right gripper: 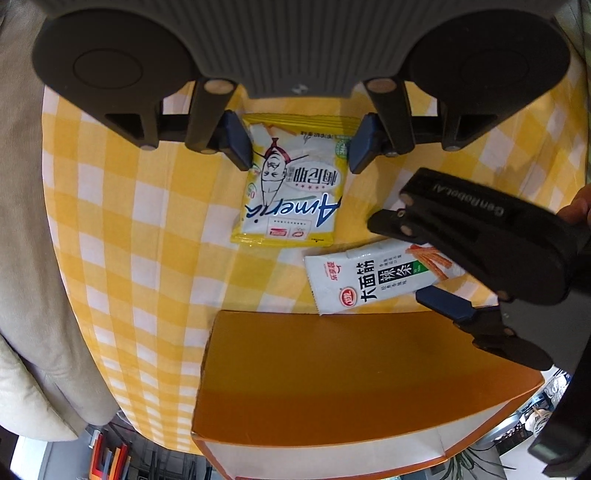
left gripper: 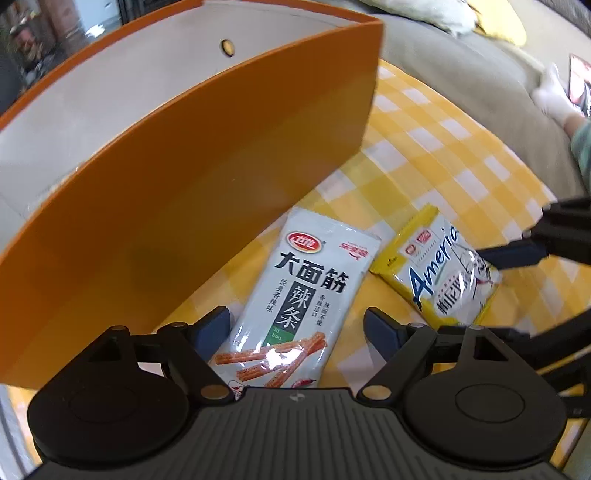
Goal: Organize snacks
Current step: 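Grasp the yellow Ameria bag with the right tool while the left tool grasps the white spicy-strip packet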
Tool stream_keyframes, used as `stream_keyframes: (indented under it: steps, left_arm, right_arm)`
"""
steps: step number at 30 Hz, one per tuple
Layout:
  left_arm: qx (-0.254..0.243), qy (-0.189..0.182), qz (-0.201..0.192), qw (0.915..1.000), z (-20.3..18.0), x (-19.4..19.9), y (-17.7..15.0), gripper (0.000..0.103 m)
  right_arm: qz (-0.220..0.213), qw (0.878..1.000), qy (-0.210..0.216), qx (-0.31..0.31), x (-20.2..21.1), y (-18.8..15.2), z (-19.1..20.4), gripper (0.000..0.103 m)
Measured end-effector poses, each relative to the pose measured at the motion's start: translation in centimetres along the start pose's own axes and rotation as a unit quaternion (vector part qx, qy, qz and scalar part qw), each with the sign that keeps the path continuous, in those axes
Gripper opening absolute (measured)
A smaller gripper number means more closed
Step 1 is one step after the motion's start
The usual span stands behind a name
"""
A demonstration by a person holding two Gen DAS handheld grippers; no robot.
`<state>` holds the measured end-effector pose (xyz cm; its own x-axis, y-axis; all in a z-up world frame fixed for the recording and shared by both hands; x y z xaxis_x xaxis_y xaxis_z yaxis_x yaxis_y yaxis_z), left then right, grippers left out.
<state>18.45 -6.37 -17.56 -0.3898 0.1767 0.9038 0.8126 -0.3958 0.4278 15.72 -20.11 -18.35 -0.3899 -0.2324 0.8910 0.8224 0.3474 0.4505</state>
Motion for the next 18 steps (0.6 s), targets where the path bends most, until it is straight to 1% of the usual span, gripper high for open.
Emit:
stream_keyframes:
  steps: [5, 6, 8, 10, 12, 16, 18]
  left_arm:
    - [0.006, 0.001, -0.007, 1.0, 0.13, 0.01, -0.02, 0.095]
    - [0.008, -0.002, -0.007, 0.9999, 0.14, 0.06, 0.0, 0.091]
    - [0.014, 0.0, -0.006, 0.9999, 0.16, 0.17, 0.02, 0.088]
    - [0.018, 0.002, -0.006, 0.9998, 0.12, 0.37, 0.0, 0.079]
    - [0.023, 0.006, -0.003, 0.9997, 0.03, 0.52, 0.0, 0.074]
    - [0.041, 0.015, 0.003, 0.9991, -0.05, 0.69, -0.13, 0.07]
    - [0.05, 0.02, 0.004, 0.9986, -0.12, 0.74, -0.25, 0.069]
  right_arm:
    - [-0.006, 1.0, -0.002, 0.002, -0.16, 0.28, 0.16, 0.059]
    - [-0.008, 1.0, -0.002, 0.001, -0.21, 0.37, 0.13, 0.06]
    - [-0.011, 1.0, -0.003, -0.004, -0.33, 0.54, 0.07, 0.061]
    - [-0.014, 1.0, -0.005, -0.006, -0.41, 0.65, 0.04, 0.061]
    - [-0.017, 1.0, -0.008, -0.002, -0.46, 0.69, 0.14, 0.061]
    - [-0.02, 1.0, -0.013, 0.004, -0.53, 0.64, 0.35, 0.061]
    - [-0.02, 1.0, -0.02, 0.011, -0.44, 0.53, 0.6, 0.057]
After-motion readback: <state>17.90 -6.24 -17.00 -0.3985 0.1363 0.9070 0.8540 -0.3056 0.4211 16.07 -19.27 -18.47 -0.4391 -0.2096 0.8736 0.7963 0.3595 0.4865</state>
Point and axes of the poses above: each gripper's, at about its wrist camera, not at the fingertips, and x roughly against the way its jaws point, z to its left, y to its top, the point moved 4 cm from there along -x, roughly the way its jaws point, and after that the axes turned 1 degree about x, right-handed, at the moved point
